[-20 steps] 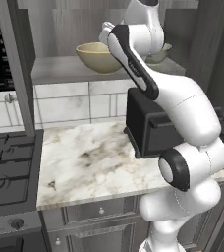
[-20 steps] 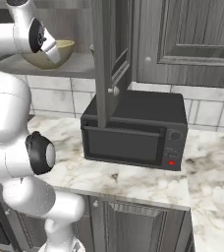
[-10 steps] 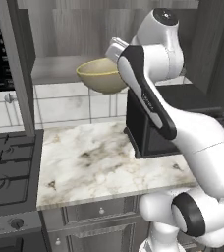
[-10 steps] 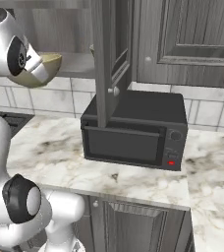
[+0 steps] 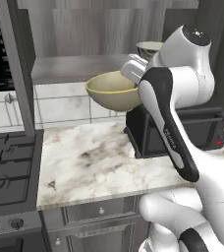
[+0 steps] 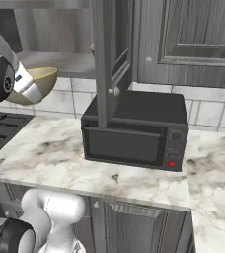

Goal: Take the smaller bowl and place it next to the appetizer plate on the dining counter , and place the larger bowl next to the plate with cooked food.

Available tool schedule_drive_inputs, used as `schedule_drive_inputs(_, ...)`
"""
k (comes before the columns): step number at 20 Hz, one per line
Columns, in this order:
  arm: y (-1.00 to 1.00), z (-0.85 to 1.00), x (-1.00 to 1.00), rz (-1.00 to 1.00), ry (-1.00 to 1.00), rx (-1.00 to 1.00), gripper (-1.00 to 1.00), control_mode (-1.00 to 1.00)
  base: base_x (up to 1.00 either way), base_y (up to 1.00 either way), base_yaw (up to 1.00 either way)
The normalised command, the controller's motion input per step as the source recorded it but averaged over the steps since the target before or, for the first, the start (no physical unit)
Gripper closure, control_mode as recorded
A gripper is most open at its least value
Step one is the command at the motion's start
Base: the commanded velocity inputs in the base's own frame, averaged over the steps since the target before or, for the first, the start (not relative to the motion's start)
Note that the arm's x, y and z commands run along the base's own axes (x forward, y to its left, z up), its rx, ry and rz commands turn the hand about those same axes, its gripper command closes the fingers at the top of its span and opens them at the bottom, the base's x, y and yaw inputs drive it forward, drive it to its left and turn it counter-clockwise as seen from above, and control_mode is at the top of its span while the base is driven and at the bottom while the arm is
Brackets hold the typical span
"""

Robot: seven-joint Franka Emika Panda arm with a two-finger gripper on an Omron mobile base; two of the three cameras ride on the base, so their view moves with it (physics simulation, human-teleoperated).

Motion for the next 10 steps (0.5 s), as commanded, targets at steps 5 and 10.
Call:
schedule_drive_inputs(5, 0.0, 0.0, 0.0, 0.0, 0.0, 0.0, 1.0, 1.0, -0.72, -0.04, 0.01)
schedule_drive_inputs(10, 0.0, 0.0, 0.0, 0.0, 0.0, 0.0, 1.0, 1.0, -0.72, 0.11, 0.11)
